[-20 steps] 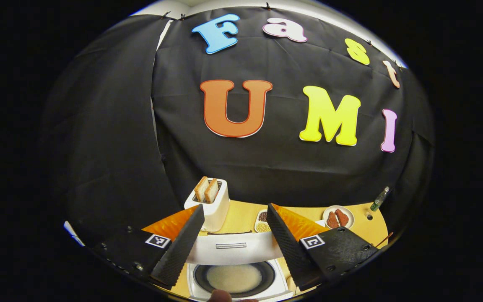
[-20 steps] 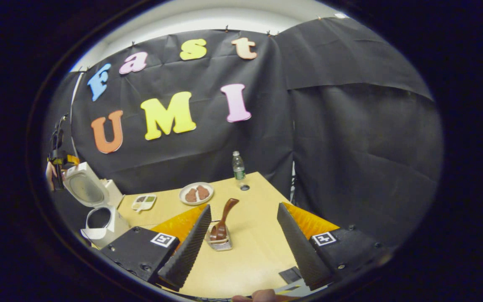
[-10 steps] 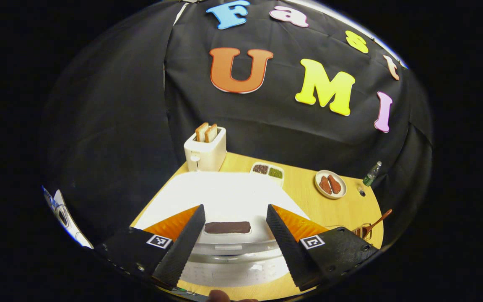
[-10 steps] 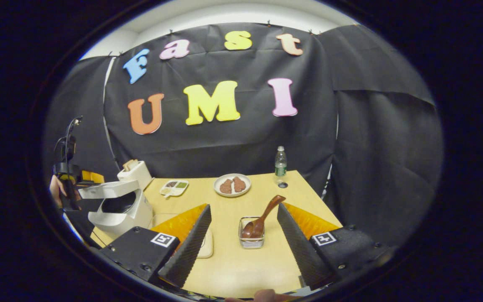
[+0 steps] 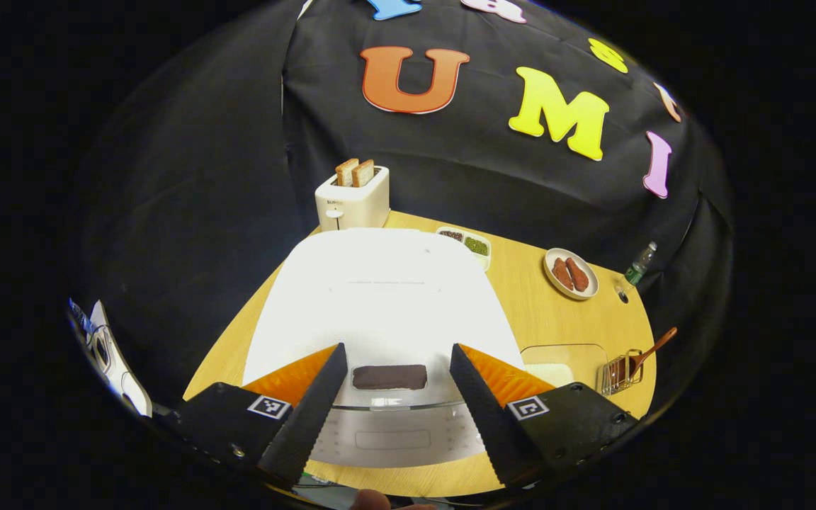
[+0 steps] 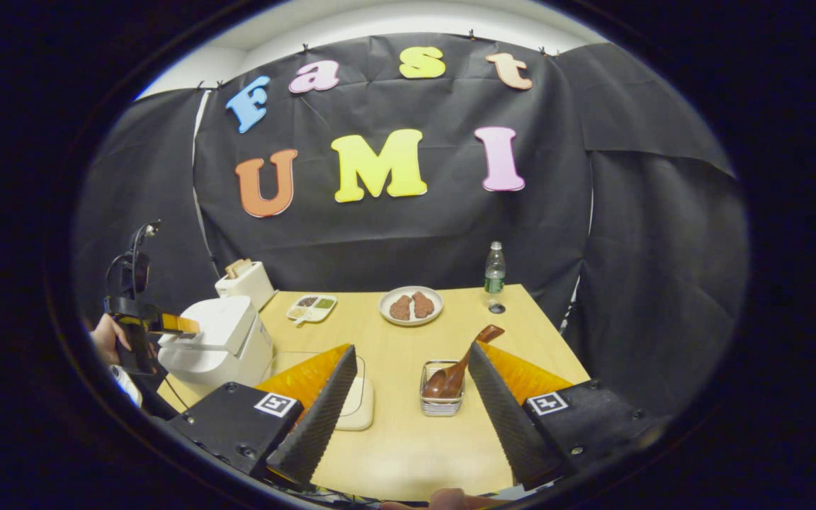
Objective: Close the left gripper, press the button to open the rice cooker; take a wooden spoon from the chopstick holder with the right hand, scoop a spoonful of rice and pour it into the rice cooker, then put the wooden spoon back into the chopstick holder.
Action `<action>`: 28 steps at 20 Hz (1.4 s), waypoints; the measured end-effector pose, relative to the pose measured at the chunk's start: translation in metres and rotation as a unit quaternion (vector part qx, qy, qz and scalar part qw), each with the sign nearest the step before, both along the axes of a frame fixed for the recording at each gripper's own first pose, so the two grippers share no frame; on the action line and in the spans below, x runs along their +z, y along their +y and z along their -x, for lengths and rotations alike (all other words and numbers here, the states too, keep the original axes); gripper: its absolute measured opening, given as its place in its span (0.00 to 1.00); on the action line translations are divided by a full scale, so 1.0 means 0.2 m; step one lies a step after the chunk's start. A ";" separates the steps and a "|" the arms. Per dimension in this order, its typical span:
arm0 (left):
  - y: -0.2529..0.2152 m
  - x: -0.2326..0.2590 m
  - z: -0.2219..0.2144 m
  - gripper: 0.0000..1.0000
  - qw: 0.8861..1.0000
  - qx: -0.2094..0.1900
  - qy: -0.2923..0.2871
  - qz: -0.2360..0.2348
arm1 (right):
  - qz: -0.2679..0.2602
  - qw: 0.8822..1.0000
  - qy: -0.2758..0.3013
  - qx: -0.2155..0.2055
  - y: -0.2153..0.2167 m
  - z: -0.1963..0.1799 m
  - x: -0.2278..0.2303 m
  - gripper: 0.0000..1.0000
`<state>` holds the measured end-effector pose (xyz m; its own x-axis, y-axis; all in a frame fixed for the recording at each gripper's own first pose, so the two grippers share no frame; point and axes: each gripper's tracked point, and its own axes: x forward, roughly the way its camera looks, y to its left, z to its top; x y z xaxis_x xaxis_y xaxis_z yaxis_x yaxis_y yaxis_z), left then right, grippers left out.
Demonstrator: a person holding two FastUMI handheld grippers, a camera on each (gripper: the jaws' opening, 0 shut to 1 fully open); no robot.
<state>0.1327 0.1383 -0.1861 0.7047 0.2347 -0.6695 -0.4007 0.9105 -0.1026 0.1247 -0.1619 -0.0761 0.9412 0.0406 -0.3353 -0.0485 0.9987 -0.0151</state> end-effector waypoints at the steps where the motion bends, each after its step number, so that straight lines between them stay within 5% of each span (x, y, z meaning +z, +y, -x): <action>1: 0.00 0.01 0.00 0.96 1.000 0.002 -0.002 -0.005 | -0.002 1.000 -0.002 -0.003 -0.02 -0.01 0.00 0.99; 14: -0.01 -0.10 0.01 0.99 0.999 0.008 0.016 -0.036 | -0.047 0.997 0.006 0.057 -0.02 -0.26 -0.04 1.00; 20: 0.02 -0.07 -0.01 0.97 0.998 0.044 -0.002 -0.053 | -0.074 0.992 0.012 0.098 -0.01 -0.39 -0.04 1.00; 28: 0.00 0.46 -0.01 0.94 0.984 0.060 -0.142 -0.092 | -0.027 0.991 -0.048 0.119 0.10 -0.43 0.17 1.00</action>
<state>0.1346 0.1379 -0.0938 0.8169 0.4270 -0.3877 -0.4858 0.8718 -0.0636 0.2114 -0.1415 -0.0426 0.9302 0.2809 -0.2364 -0.2840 0.9586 0.0216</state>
